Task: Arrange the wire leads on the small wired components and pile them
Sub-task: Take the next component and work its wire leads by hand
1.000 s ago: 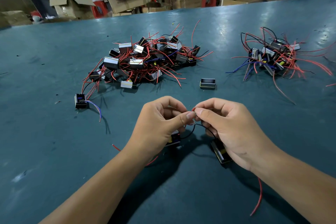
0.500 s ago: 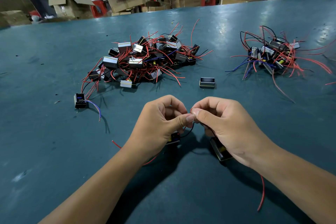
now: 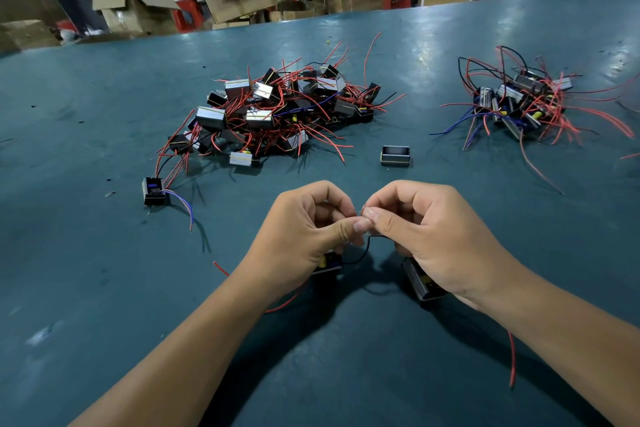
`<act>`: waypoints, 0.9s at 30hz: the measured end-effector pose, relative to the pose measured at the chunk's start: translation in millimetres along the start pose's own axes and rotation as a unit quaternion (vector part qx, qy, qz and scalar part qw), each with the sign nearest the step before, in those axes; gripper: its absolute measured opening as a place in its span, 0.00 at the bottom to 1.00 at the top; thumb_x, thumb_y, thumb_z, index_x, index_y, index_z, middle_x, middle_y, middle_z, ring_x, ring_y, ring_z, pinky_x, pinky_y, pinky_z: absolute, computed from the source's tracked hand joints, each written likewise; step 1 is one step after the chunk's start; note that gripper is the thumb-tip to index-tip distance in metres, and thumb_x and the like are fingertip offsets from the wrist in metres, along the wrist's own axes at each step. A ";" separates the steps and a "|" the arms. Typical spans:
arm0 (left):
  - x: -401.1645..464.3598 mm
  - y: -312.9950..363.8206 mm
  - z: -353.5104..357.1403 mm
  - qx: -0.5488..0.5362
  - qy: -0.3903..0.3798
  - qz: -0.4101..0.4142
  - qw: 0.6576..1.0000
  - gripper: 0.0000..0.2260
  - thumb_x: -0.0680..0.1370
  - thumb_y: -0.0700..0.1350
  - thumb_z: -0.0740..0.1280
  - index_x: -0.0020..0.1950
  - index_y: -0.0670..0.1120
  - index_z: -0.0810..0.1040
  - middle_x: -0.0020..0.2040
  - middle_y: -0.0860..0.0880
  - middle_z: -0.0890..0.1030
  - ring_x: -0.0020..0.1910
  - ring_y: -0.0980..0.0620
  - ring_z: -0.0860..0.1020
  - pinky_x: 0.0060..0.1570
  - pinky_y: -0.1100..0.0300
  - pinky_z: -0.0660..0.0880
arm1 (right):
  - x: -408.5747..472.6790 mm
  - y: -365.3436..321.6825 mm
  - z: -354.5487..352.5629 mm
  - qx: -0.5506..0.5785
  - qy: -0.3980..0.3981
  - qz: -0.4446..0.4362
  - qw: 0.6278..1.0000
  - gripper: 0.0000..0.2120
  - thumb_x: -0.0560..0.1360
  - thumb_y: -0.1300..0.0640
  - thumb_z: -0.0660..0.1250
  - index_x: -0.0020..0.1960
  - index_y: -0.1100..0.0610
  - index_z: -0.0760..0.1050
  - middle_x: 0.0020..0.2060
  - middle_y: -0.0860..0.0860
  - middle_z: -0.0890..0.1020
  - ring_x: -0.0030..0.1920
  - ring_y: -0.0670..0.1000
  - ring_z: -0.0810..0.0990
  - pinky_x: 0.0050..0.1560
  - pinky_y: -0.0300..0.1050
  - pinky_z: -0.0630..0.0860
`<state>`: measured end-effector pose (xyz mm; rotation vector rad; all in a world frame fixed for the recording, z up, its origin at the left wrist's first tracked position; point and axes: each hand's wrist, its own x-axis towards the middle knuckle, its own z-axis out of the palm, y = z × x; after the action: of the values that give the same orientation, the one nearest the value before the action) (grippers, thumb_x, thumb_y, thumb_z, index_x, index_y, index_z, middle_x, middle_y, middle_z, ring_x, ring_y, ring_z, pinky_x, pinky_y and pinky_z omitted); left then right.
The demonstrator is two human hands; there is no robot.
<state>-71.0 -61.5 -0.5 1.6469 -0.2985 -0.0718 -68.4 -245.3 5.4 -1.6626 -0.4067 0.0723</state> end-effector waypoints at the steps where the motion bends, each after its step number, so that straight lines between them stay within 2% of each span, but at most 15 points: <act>1: 0.0 0.1 0.1 0.000 -0.001 0.001 1.000 0.10 0.70 0.46 0.76 0.43 0.44 0.77 0.33 0.49 0.83 0.31 0.55 0.77 0.33 0.65 0.75 | 0.0 0.6 0.5 -0.004 0.005 -0.001 1.000 0.05 0.77 0.63 0.69 0.43 0.58 0.81 0.30 0.44 0.81 0.28 0.39 0.74 0.30 0.26 0.67; 10: -1.8 3.4 -0.4 -0.014 -0.016 -0.008 1.000 0.05 0.72 0.47 0.74 0.43 0.48 0.82 0.37 0.48 0.84 0.34 0.53 0.78 0.37 0.64 0.76 | 0.5 1.9 0.7 -0.030 0.040 -0.007 0.999 0.06 0.77 0.61 0.70 0.41 0.55 0.80 0.29 0.44 0.78 0.27 0.40 0.70 0.30 0.28 0.65; 15: -2.4 4.2 0.9 -0.012 -0.008 -0.008 1.000 0.07 0.71 0.47 0.74 0.43 0.44 0.81 0.35 0.48 0.84 0.31 0.55 0.77 0.35 0.66 0.75 | 0.9 1.0 1.3 -0.016 0.037 -0.007 0.999 0.06 0.77 0.62 0.69 0.42 0.56 0.81 0.27 0.41 0.77 0.26 0.40 0.70 0.29 0.27 0.64; 18: -1.9 4.3 1.9 -0.017 -0.006 -0.007 1.000 0.08 0.71 0.46 0.74 0.43 0.43 0.80 0.34 0.49 0.83 0.30 0.56 0.77 0.34 0.67 0.74 | 0.6 -0.5 0.8 -0.021 0.033 -0.008 0.999 0.06 0.76 0.61 0.70 0.42 0.55 0.82 0.29 0.45 0.80 0.30 0.40 0.72 0.32 0.29 0.67; 22: -2.0 3.0 1.9 -0.024 0.001 -0.008 1.000 0.10 0.70 0.46 0.75 0.43 0.43 0.78 0.34 0.49 0.83 0.30 0.55 0.77 0.33 0.66 0.75 | 0.2 0.2 1.8 -0.012 0.033 0.001 0.999 0.06 0.77 0.63 0.69 0.42 0.57 0.81 0.27 0.42 0.78 0.25 0.39 0.71 0.28 0.27 0.65; 27: -0.7 3.3 -0.5 -0.024 0.014 -0.009 1.000 0.09 0.70 0.46 0.75 0.44 0.43 0.78 0.34 0.48 0.84 0.31 0.55 0.78 0.34 0.66 0.76 | -1.2 -0.9 2.8 0.003 0.024 0.019 1.000 0.07 0.78 0.64 0.66 0.46 0.58 0.82 0.30 0.44 0.81 0.27 0.39 0.74 0.30 0.26 0.67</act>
<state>-72.1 -61.0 2.8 1.6022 -0.2586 -0.0685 -70.5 -242.9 5.7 -1.6632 -0.3386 0.0626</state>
